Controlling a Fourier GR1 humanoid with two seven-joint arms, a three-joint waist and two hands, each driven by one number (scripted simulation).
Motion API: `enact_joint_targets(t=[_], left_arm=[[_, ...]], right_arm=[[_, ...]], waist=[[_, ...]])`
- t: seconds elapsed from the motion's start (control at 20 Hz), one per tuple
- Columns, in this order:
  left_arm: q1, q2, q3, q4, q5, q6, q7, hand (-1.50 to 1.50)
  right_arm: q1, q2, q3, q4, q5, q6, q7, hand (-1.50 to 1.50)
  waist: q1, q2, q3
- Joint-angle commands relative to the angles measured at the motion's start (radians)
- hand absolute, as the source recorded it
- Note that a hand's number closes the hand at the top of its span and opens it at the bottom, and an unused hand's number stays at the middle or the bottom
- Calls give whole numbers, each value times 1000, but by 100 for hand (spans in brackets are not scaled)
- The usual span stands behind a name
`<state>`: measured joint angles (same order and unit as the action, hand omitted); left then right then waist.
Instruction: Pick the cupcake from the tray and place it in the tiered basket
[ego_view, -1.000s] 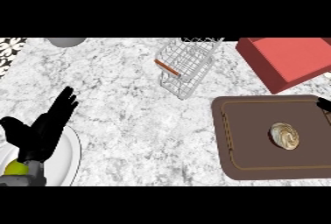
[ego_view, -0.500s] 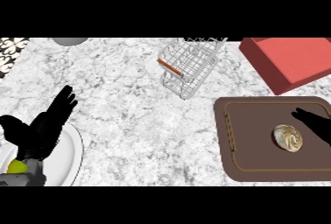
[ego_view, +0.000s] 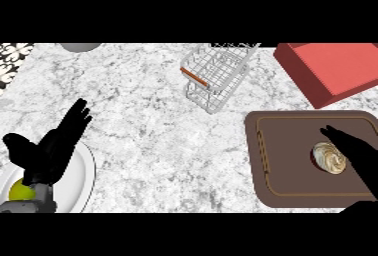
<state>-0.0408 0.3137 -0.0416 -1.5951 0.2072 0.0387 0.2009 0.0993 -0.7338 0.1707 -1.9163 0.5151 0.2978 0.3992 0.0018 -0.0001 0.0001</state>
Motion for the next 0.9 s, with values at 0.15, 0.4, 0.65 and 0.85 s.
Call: enact_joint_targets(t=[0.15, 0.4, 0.65, 0.85], left_arm=[[-21, -29, 25, 62, -37, -31, -13, 0], [-25, -43, 47, 91, -38, -62, -57, 0], [-3, -43, 87, 37, -46, -90, -14, 0], [-19, -36, 110, 84, -27, -106, -43, 0]], right_arm=[[-21, 86, -25, 188, 156, -66, -151, -150], [-127, 135, -37, 339, 243, -126, -221, -150], [-68, 167, -102, 310, 293, -104, -250, -150], [-106, 179, -55, 420, 282, -21, -247, 150]], waist=[[-3, 0, 0], [1, 1, 0], [-2, 0, 0], [0, 1, 0]])
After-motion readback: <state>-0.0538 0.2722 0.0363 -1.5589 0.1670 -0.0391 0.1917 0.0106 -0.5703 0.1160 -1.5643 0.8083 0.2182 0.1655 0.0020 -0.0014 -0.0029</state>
